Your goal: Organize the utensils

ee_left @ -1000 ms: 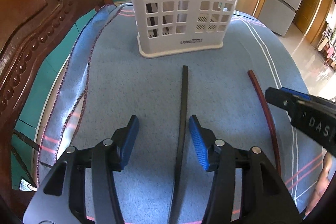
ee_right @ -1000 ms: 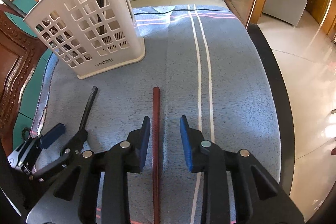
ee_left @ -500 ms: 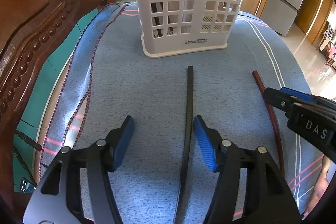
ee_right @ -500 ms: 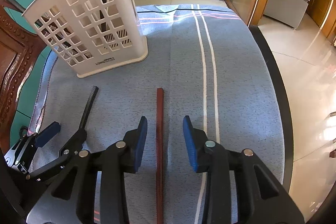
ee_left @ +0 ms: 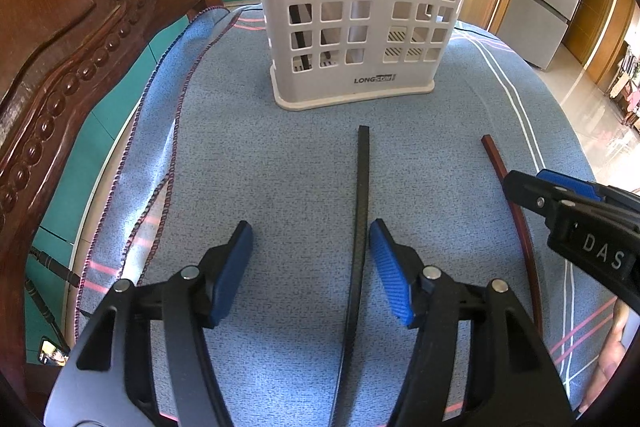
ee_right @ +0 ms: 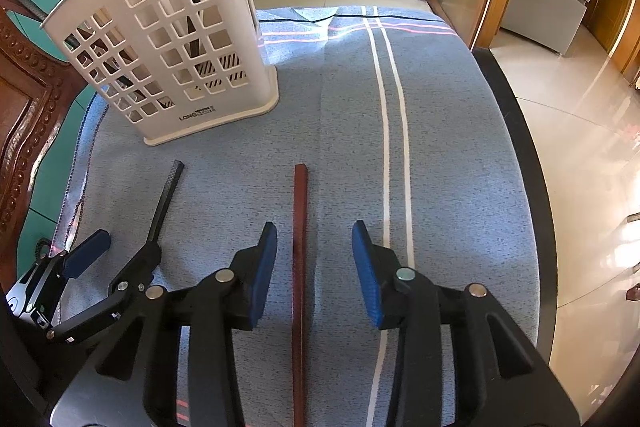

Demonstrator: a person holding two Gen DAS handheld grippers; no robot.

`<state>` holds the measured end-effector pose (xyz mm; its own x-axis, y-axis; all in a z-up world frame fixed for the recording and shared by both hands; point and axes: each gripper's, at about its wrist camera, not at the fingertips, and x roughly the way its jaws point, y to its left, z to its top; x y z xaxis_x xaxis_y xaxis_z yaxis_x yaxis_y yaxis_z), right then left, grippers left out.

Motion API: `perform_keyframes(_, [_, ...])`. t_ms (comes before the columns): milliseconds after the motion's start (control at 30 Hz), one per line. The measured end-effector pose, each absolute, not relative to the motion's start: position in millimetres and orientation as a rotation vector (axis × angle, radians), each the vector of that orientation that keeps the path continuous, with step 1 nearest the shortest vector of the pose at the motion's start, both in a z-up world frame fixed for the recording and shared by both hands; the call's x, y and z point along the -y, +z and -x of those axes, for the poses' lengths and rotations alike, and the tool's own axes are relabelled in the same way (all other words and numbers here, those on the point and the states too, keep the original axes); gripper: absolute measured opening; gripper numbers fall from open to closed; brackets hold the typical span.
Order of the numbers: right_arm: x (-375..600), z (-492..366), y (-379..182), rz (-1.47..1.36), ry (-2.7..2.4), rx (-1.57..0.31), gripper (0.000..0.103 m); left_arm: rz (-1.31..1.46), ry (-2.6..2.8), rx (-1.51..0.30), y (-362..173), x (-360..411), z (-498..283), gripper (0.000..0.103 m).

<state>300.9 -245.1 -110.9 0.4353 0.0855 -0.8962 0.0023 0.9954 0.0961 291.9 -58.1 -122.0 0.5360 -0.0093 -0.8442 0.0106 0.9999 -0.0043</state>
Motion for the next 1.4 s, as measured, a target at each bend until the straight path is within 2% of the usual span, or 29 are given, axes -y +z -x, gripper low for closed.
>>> perform_keyframes(933, [231, -303, -120, -0.044, 0.067, -1.137, 0.042, 0.001, -0.004, -1.007, -122, 57, -292, 0.066])
perform_keyframes(1067, [224, -306, -124, 0.003, 0.065, -1.142, 0.047, 0.001, -0.004, -1.007, -122, 56, -293, 0.066])
perform_keyframes(1400, [212, -308, -128, 0.061, 0.050, -1.106, 0.049, 0.001, -0.003, -1.007, -123, 56, -294, 0.068])
